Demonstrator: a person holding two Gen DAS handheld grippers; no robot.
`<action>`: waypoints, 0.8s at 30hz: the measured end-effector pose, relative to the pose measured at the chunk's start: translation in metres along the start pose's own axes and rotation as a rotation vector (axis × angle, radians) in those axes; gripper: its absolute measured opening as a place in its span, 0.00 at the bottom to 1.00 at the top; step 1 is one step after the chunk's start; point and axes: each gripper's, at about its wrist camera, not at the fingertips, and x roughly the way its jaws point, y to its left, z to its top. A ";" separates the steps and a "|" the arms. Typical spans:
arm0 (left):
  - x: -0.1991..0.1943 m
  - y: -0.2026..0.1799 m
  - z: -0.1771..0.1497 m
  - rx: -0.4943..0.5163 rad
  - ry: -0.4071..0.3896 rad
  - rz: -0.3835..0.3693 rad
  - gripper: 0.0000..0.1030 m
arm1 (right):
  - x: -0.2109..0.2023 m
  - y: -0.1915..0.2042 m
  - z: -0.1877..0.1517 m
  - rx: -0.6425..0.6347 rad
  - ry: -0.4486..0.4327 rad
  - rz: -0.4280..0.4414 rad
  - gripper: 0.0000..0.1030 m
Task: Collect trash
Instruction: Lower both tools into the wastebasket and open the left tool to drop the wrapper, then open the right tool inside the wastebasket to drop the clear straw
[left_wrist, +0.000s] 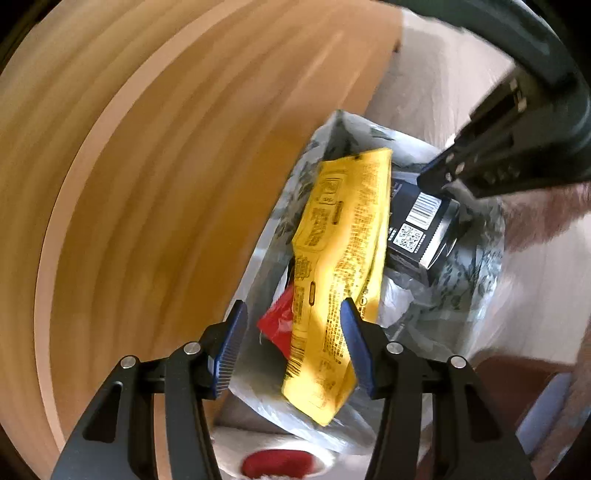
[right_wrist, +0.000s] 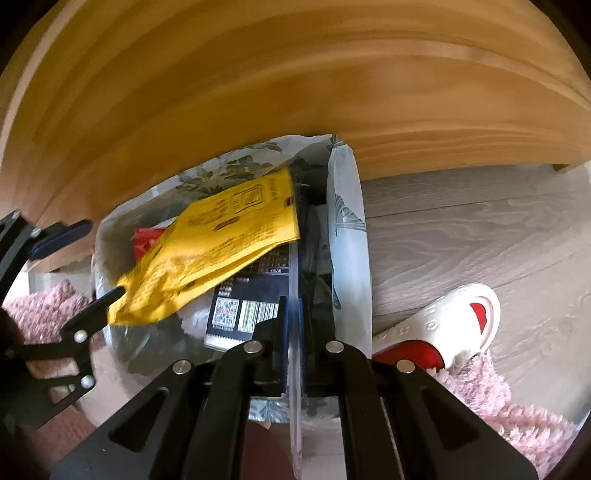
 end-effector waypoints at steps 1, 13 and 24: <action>-0.001 0.005 -0.002 -0.031 0.003 -0.014 0.48 | 0.001 0.001 0.000 0.002 -0.006 -0.013 0.05; 0.014 0.030 -0.015 -0.263 0.081 -0.149 0.49 | 0.002 -0.001 0.002 0.009 -0.017 -0.032 0.05; 0.022 0.019 -0.015 -0.272 0.081 -0.179 0.60 | 0.002 0.001 0.005 -0.043 -0.017 -0.060 0.05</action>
